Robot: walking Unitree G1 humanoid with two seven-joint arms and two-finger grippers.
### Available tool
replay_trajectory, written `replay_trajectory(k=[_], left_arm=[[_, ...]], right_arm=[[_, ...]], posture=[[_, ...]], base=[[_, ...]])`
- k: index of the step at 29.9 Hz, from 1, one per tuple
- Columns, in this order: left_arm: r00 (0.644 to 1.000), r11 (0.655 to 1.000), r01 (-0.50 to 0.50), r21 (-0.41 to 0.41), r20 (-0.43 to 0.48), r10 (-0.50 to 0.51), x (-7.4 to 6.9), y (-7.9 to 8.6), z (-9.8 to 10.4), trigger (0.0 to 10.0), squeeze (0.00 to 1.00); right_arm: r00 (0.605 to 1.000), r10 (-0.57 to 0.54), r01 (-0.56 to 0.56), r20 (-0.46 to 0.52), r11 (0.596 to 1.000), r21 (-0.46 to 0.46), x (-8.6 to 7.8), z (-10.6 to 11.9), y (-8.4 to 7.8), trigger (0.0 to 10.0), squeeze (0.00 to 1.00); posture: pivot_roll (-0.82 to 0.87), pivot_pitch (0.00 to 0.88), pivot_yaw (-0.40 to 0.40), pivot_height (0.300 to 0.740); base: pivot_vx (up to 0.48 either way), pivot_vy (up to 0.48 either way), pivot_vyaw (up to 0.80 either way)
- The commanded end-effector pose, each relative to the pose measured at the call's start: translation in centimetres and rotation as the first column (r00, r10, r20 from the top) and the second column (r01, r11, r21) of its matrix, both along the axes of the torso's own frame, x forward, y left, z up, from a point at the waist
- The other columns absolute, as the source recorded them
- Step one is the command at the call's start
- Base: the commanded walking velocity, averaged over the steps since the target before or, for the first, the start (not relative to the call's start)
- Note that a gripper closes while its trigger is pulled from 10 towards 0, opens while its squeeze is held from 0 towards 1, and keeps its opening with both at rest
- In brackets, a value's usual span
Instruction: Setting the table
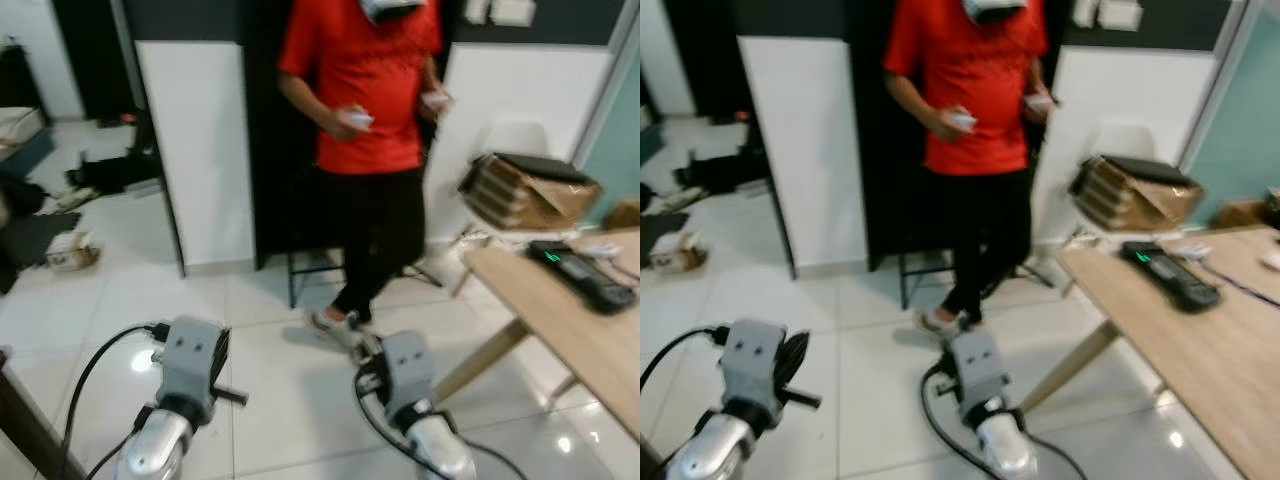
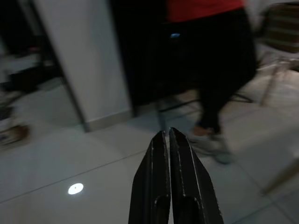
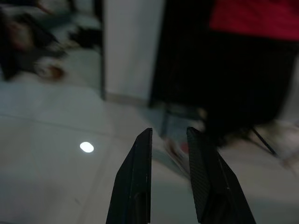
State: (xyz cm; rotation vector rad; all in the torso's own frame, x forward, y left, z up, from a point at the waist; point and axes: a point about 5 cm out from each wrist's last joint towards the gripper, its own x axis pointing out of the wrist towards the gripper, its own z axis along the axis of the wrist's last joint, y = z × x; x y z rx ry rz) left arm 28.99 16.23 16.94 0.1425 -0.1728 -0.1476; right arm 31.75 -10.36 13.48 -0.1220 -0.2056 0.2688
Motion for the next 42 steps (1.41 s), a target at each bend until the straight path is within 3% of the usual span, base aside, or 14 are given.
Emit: replay_trajectory(k=[1,42], left_arm=[[0.999,1.0,0.017,-0.016,-0.031,-0.018,-0.3,-0.4,-0.3,10.0,0.0],[0.998,1.0,0.016,-0.026,-0.054,-0.017,-0.3,-0.9,0.9,10.0,0.0]], right_arm=[[0.999,0.009,-0.009,-0.034,1.0,0.001,-0.4,-0.7,0.1,10.0,0.0],[0.997,0.018,-0.018,-0.081,1.0,-0.002,-1.1,-0.9,0.1,10.0,0.0]], posture=[[0.09,0.032,0.03,0.74],[0.09,0.041,0.031,0.74]], base=[[0.0,0.0,0.79],[0.0,0.0,0.79]])
